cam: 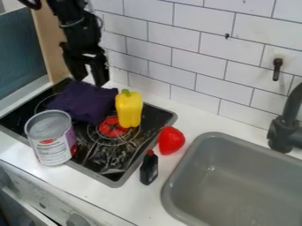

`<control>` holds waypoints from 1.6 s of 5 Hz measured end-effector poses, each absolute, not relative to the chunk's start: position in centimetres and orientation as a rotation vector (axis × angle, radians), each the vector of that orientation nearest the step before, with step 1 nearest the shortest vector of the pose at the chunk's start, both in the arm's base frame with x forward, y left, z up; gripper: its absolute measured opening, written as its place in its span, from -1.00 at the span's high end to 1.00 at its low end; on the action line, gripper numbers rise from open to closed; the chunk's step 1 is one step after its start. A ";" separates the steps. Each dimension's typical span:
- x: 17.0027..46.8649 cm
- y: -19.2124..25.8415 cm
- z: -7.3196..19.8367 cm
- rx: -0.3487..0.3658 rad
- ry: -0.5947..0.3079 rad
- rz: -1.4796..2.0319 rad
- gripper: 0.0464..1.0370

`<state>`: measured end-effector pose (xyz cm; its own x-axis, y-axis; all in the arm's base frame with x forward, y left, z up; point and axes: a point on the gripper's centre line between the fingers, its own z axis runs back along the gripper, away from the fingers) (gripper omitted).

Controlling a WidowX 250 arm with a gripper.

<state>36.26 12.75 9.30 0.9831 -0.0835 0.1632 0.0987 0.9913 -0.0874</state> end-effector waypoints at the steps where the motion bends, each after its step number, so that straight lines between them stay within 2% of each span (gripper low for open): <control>1: 37.5 14.8 7.9 -0.087 -0.124 -0.082 -0.93; 3: 37.2 14.6 4.9 -0.082 -0.074 -0.111 -0.93; 5: 35.9 13.3 4.4 -0.048 -0.036 -0.149 -0.93; 6: 35.3 14.0 4.3 -0.001 -0.023 -0.143 -0.93; 8: 34.4 19.4 4.8 0.092 -0.050 -0.019 -0.93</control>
<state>34.43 19.43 4.82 0.9986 -0.0208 0.0492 0.0162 0.9956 0.0926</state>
